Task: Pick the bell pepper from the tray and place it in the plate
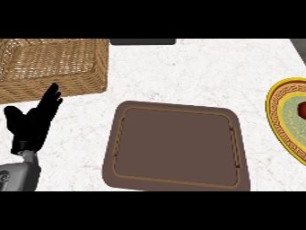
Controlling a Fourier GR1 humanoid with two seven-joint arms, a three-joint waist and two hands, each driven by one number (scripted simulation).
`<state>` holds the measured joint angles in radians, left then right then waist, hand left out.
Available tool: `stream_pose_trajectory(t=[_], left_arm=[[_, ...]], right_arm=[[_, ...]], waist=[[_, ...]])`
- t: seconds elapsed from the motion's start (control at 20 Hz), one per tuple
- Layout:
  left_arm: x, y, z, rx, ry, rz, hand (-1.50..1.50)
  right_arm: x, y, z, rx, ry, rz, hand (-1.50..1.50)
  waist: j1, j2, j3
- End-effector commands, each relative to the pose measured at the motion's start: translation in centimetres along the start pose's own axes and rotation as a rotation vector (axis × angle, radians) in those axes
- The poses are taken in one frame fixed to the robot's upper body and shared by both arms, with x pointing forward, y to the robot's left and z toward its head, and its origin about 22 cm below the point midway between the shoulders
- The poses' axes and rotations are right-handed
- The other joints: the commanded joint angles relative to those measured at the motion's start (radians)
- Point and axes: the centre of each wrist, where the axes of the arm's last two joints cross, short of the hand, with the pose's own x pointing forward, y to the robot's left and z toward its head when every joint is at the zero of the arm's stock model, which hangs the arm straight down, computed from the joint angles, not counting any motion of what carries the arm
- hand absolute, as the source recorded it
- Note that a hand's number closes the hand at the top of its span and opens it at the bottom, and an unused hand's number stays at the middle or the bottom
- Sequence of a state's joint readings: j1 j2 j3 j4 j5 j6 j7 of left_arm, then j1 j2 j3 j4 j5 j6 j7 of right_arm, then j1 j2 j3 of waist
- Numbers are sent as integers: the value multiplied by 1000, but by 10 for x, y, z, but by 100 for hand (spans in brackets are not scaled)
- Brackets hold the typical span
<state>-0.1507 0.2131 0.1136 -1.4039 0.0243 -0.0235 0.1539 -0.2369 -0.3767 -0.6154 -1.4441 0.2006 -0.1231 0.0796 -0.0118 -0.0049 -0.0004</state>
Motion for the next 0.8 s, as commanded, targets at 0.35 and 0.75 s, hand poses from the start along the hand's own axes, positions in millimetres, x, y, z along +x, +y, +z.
stream_pose_trajectory(t=[0.35, 0.75], left_arm=[[-4, -9, -3, -9, -2, -1, 0], [5, 6, -13, -2, -12, 0, 0]], right_arm=[[-23, -68, 41, 51, -6, -126, -150], [-46, -107, 34, 24, -5, -108, -150]], waist=[[2, 3, 0], [7, 5, 0]])
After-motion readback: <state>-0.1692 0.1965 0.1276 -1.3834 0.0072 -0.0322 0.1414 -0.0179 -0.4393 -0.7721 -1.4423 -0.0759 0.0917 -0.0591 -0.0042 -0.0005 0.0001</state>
